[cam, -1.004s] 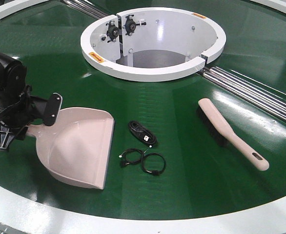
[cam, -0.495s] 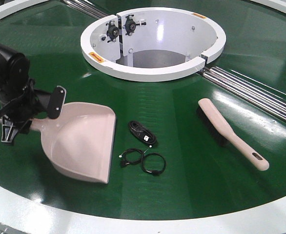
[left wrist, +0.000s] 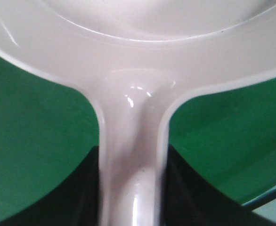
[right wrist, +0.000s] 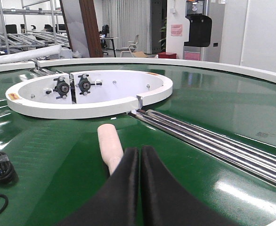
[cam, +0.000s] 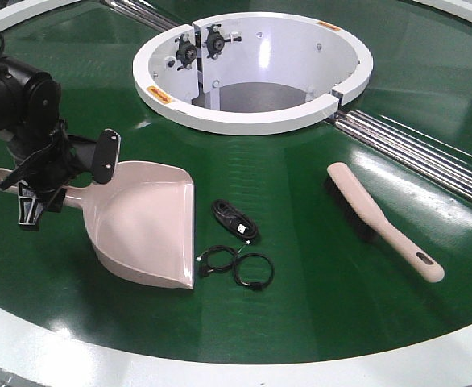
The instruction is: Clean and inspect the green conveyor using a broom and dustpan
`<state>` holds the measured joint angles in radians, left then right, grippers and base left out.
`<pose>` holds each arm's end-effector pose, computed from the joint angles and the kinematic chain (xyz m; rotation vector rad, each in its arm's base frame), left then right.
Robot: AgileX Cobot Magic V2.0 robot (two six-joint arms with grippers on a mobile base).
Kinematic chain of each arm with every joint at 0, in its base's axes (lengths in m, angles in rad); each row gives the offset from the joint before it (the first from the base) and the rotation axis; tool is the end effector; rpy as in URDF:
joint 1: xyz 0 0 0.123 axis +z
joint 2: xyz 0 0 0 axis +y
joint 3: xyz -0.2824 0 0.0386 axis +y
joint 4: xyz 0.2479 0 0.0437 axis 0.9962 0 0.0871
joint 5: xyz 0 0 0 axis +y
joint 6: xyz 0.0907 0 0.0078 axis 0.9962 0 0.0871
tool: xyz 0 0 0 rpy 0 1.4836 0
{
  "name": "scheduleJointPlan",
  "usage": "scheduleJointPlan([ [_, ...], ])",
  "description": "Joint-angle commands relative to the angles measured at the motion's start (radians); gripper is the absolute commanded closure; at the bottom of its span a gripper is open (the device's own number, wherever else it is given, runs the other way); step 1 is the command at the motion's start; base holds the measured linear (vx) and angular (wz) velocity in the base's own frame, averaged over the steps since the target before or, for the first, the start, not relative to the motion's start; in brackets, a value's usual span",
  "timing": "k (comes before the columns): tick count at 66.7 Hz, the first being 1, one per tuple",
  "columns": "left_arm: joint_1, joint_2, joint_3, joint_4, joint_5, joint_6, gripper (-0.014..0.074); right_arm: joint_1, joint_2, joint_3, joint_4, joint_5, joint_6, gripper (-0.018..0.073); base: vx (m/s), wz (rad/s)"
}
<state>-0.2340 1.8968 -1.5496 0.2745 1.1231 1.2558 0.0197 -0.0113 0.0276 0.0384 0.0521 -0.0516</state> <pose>0.3871 -0.0694 0.2484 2.1846 2.1519 0.4887 0.0568 0.0013 0.1996 -0.0271 1.5517 0.0066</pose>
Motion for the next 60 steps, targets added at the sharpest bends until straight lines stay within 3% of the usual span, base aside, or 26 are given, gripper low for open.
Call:
scheduleJointPlan([
  [1,-0.02,-0.04,-0.029,0.0,0.004,0.004,0.0603,-0.007,-0.011,0.003,-0.004,-0.077,-0.001,0.0568,0.0,0.0],
  [60,-0.031,0.009,-0.026,-0.002,0.028,0.031,0.0603,-0.007,-0.011,0.003,-0.004,-0.077,-0.001,0.0568,0.0,0.0],
])
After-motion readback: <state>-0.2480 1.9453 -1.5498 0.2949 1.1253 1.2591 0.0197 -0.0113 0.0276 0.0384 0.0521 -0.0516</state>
